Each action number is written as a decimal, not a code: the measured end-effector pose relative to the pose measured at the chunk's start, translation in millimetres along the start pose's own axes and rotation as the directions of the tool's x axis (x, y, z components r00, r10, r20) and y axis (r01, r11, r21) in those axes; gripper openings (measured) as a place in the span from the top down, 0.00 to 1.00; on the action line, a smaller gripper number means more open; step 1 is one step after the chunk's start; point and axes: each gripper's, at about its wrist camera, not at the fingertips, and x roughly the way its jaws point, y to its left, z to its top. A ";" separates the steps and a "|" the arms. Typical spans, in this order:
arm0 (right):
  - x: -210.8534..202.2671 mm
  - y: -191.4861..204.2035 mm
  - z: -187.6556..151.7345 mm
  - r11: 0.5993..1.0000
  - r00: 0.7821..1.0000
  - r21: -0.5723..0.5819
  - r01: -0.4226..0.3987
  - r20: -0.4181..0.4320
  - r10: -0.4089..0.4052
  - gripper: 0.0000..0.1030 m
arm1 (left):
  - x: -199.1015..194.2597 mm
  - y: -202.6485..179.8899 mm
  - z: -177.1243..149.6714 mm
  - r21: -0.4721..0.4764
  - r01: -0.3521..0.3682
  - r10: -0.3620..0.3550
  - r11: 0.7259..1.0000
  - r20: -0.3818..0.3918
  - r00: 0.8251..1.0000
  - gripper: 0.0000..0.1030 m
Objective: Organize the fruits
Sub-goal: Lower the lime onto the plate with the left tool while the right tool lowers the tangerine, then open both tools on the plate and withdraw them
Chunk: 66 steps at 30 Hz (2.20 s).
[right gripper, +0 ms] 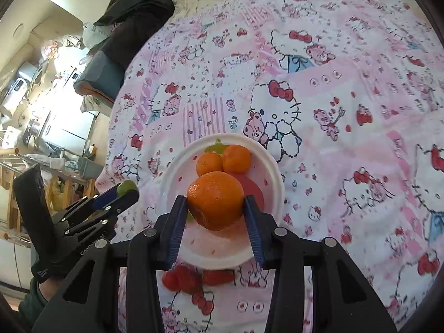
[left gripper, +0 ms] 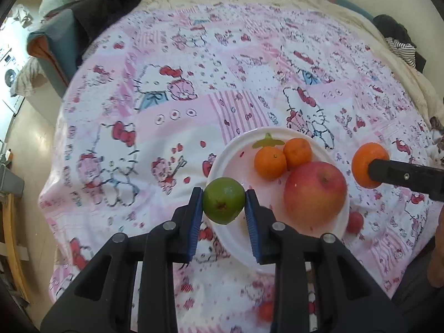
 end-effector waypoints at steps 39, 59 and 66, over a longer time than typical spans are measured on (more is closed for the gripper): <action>35.0 7.3 16.2 0.999 0.999 -0.019 -0.034 -0.038 0.034 0.46 | 65.9 -13.0 5.8 -0.026 0.111 -0.113 0.994 -0.126 0.986 0.40; 10.6 -37.0 56.5 0.990 0.989 0.099 0.101 0.094 -0.110 0.22 | 45.3 -5.2 11.5 -0.064 0.096 -0.100 0.993 -0.069 0.993 0.22; 50.8 -78.3 122.0 0.952 0.953 0.087 0.293 0.054 -0.298 0.23 | 36.2 0.4 12.4 -0.072 0.094 -0.098 0.993 -0.049 0.994 0.21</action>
